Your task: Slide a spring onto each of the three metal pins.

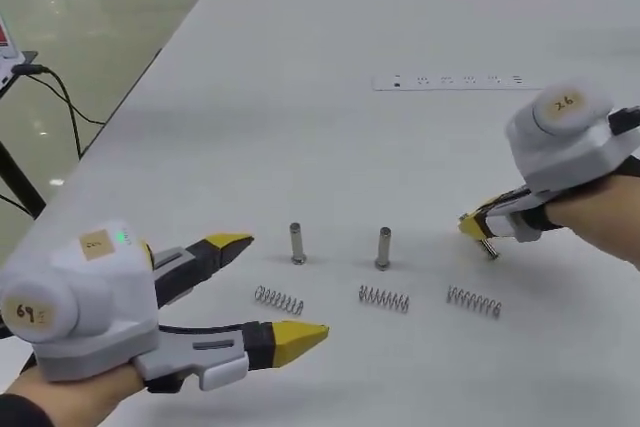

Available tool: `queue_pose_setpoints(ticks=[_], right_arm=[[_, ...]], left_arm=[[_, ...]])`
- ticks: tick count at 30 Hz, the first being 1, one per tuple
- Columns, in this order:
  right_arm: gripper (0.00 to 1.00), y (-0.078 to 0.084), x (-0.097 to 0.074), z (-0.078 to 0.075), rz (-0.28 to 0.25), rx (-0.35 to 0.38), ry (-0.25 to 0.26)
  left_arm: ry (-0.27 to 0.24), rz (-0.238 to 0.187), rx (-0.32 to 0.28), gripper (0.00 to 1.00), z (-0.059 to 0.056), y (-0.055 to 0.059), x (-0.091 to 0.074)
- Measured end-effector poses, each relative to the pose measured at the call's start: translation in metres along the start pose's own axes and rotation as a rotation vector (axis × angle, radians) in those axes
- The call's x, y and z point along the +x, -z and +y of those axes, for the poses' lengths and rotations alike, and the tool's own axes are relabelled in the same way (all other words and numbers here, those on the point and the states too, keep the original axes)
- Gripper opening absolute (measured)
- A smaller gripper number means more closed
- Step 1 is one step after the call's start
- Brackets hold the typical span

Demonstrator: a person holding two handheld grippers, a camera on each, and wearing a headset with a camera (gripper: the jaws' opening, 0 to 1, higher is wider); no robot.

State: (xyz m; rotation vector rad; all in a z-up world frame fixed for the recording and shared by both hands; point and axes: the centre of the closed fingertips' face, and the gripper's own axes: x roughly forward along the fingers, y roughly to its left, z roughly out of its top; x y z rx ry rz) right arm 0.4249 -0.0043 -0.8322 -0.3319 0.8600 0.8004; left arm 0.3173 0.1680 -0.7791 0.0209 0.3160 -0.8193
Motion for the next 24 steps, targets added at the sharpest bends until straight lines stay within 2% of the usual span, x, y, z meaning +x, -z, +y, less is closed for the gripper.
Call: queue_pose_setpoints(ticks=[12,24], right_arm=[[0.05,0.000,-0.012,0.011,-0.025,-0.025,-0.006],[0.05,-0.003,-0.013,0.017,-0.045,-0.029,-0.020]], left_arm=[[0.003,-0.004,0.006,0.75,-0.001,-0.002,-0.001],[0.002,-0.006,0.008,0.75,-0.001,-0.003,-0.002]])
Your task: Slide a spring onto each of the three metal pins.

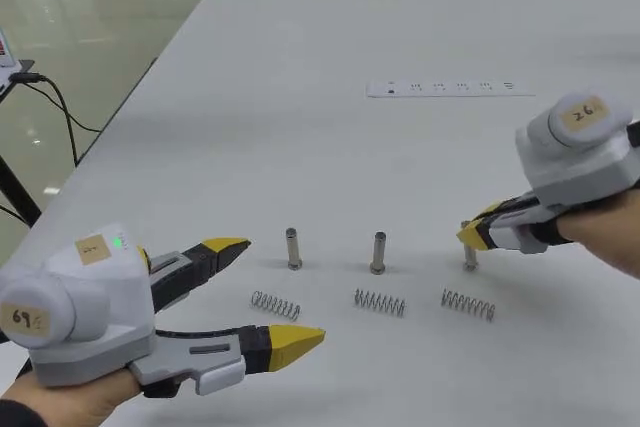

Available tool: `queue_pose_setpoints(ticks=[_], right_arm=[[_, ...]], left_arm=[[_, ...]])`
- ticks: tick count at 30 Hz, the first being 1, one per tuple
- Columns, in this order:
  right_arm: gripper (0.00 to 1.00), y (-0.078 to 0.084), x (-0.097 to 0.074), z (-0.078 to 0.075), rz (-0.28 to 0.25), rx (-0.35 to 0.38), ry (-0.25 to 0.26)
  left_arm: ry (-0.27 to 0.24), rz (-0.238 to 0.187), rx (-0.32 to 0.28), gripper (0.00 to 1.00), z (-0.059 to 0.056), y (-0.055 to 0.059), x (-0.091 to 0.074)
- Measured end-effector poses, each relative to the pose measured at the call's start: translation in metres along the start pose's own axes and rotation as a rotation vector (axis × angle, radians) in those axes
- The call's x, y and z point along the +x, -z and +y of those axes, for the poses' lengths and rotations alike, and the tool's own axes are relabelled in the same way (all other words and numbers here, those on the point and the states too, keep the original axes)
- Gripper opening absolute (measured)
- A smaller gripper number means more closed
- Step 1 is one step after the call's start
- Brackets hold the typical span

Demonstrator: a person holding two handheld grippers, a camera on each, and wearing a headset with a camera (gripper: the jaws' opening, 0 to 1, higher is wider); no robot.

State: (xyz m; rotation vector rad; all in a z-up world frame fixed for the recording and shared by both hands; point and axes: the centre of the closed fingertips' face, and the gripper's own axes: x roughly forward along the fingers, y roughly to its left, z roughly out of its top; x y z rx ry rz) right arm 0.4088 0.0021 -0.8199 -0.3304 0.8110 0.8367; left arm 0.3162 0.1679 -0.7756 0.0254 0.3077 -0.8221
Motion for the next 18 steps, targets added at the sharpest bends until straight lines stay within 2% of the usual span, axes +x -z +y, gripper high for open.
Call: queue_pose_setpoints(ticks=[18], right_arm=[[0.05,0.0033,-0.0043,0.0043,-0.005,-0.004,-0.010]], left_arm=[[0.008,0.007,0.000,0.74,-0.0002,0.0020,-0.0008]])
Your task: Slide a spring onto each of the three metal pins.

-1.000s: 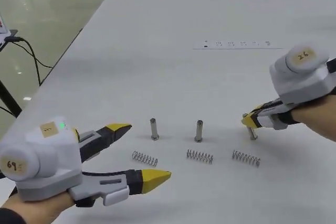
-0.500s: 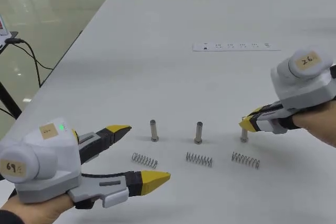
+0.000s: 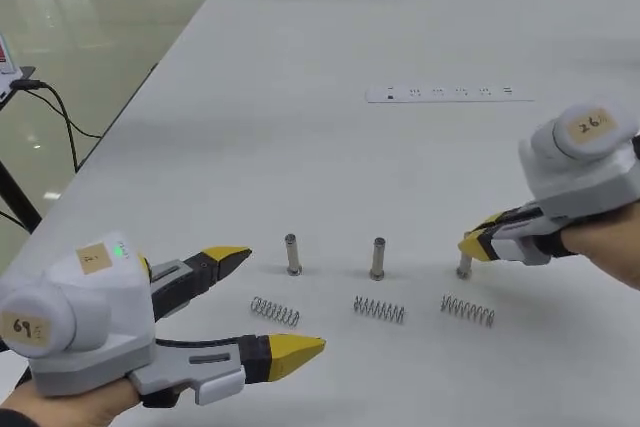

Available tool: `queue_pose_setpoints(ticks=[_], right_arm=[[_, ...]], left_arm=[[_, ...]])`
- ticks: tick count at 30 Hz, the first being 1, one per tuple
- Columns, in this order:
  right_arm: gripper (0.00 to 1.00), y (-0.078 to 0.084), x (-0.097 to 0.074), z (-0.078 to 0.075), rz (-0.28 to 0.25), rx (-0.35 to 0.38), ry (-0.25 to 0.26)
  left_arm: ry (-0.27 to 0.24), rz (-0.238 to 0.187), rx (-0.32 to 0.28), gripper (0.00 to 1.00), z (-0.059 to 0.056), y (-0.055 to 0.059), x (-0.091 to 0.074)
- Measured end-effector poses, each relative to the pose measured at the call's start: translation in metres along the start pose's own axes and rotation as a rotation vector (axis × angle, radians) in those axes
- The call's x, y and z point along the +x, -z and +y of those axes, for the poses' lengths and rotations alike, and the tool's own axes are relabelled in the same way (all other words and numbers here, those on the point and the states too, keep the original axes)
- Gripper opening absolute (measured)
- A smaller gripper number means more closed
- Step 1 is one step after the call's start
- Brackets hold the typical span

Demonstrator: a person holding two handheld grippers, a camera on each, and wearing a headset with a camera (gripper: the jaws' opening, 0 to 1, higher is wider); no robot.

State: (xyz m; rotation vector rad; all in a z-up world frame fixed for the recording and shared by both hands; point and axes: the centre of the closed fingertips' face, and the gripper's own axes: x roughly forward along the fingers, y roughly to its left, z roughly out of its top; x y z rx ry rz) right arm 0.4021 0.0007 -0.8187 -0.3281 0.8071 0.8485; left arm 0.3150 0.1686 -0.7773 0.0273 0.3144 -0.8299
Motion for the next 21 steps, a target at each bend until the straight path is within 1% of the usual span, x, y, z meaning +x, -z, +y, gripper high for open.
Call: queue_pose_setpoints(ticks=[8,12,21], right_arm=[[0.05,0.0028,-0.0015,-0.0007,0.002,0.015,-0.002],[0.05,0.0043,-0.0020,0.0008,0.007,-0.007,-0.004],[0.06,0.0084,-0.0015,0.0003,0.016,-0.021,-0.002]], left_arm=[[0.004,0.001,-0.003,0.74,0.0000,0.0009,0.0001],[0.005,0.001,-0.001,0.74,-0.0002,0.0009,0.0002],[0.003,0.000,-0.002,0.74,-0.0014,0.0007,0.0003]])
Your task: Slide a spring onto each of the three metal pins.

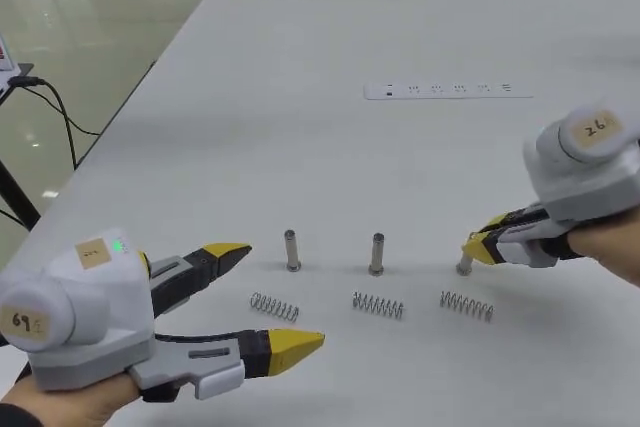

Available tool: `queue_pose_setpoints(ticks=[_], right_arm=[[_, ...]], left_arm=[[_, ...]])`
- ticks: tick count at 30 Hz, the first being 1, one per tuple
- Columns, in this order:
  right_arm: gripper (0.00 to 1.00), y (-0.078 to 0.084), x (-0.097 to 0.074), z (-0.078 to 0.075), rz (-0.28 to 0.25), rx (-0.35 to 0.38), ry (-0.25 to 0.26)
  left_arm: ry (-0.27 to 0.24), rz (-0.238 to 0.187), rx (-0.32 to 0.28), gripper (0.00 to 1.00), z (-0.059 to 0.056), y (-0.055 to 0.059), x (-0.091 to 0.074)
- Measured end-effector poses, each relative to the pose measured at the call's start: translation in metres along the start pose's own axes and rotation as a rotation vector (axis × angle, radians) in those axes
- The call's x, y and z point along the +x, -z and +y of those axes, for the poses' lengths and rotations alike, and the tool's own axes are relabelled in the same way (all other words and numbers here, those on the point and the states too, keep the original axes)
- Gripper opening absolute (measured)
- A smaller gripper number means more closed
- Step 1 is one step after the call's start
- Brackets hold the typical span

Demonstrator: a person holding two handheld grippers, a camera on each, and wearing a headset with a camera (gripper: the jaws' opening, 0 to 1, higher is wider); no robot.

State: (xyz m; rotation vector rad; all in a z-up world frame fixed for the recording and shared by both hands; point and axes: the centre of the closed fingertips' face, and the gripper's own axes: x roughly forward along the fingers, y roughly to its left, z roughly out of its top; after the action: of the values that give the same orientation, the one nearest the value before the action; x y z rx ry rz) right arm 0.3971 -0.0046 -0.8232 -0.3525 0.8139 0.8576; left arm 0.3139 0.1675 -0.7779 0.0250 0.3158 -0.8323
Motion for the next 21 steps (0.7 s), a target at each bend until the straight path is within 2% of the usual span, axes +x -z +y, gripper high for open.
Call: queue_pose_setpoints(ticks=[15,21], right_arm=[[0.11,0.006,-0.003,0.001,0.009,-0.007,-0.007],[0.12,0.013,-0.006,0.001,0.012,0.001,-0.006]], left_arm=[[-0.002,0.000,0.001,0.74,-0.001,-0.001,0.000],[0.000,0.001,0.002,0.74,-0.002,-0.001,0.000]])
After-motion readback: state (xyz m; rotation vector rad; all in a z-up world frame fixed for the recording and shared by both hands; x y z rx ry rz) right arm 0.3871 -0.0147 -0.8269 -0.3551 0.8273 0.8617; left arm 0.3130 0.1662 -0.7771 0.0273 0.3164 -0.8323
